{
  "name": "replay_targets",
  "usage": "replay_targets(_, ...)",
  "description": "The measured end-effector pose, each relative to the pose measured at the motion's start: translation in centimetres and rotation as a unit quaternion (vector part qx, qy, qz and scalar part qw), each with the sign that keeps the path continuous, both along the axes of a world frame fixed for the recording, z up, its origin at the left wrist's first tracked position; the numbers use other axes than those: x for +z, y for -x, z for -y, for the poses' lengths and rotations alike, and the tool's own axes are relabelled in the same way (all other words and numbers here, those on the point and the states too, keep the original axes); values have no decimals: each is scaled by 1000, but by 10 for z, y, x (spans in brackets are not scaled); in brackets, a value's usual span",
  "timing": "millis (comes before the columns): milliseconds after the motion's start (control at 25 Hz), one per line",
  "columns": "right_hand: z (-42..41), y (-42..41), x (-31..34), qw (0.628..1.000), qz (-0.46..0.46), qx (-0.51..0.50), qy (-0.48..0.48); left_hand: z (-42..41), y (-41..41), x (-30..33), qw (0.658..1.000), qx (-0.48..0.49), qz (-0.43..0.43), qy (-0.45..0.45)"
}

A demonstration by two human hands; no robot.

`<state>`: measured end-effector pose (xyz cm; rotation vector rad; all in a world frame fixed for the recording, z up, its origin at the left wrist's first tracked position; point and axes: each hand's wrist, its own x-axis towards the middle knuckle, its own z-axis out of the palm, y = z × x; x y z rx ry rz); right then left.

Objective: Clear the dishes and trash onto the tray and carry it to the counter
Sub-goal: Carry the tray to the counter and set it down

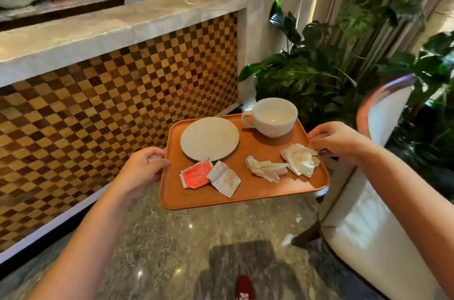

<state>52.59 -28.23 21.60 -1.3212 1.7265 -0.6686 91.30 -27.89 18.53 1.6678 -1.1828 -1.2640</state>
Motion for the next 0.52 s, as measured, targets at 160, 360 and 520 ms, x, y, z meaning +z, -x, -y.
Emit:
replay_targets(160,98,-17,10,1000,14,24,-9,72,-11,7,999,34,13,4)
replay_targets(360,230,-44,25,999,7,49,-13,177,-33,19,997,66,37,5)
replay_targets(520,335,-67,29,998,10,63,-18,269,-59,27,996,63,54,22)
